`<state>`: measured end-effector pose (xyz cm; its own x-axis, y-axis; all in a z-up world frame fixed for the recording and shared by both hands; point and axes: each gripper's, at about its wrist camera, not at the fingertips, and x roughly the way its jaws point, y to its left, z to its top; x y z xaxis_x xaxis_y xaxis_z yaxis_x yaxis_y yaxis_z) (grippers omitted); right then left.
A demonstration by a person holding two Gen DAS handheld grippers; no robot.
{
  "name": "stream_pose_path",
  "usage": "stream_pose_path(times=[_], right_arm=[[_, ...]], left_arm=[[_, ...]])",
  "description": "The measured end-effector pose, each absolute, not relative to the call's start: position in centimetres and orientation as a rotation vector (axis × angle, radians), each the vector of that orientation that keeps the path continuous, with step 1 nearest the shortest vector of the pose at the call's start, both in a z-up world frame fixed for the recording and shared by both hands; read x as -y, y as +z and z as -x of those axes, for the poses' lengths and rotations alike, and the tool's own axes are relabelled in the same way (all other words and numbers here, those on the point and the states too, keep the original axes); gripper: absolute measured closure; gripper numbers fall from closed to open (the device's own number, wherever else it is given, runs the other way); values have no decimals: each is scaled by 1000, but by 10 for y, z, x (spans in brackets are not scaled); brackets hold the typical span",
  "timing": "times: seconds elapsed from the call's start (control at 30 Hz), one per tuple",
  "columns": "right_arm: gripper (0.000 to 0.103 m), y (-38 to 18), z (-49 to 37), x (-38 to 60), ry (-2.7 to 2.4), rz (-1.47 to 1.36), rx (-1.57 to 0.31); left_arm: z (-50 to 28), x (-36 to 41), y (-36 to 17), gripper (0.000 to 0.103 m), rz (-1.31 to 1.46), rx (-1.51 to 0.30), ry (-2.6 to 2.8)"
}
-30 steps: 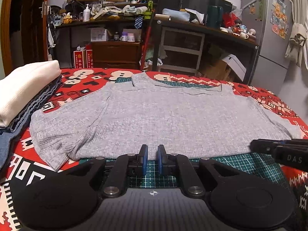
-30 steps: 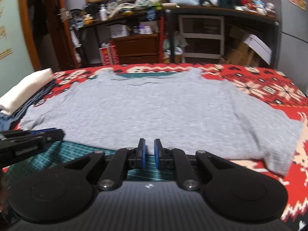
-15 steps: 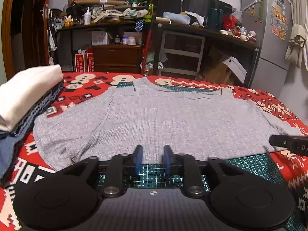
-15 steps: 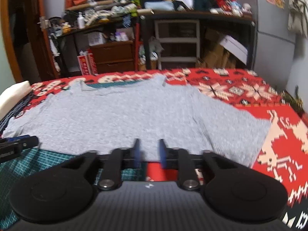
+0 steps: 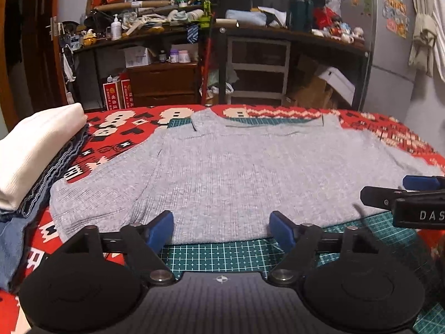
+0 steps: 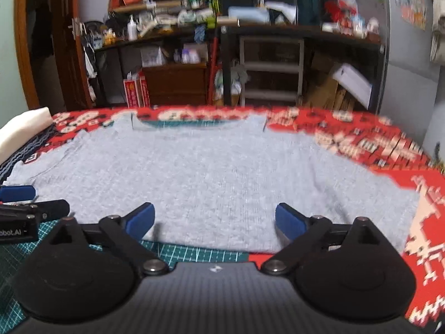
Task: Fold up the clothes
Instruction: 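Open both grippers above the grey shirt hem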
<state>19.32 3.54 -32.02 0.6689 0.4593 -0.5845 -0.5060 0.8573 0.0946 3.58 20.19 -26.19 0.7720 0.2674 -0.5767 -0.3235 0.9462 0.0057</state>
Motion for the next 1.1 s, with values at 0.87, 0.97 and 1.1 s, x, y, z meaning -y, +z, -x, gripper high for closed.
stream_pose_path(times=[0.87, 0.97, 1.1], right_arm=[[0, -329, -195, -51, 486, 169, -689], [0, -330, -194, -51, 486, 171, -688], [0, -330, -194, -51, 486, 174, -688]], left_arm=[[-43, -200, -273, 0, 69, -674, 295], [-43, -200, -274, 0, 69, -673, 295], [-43, -201, -274, 0, 69, -673, 295]])
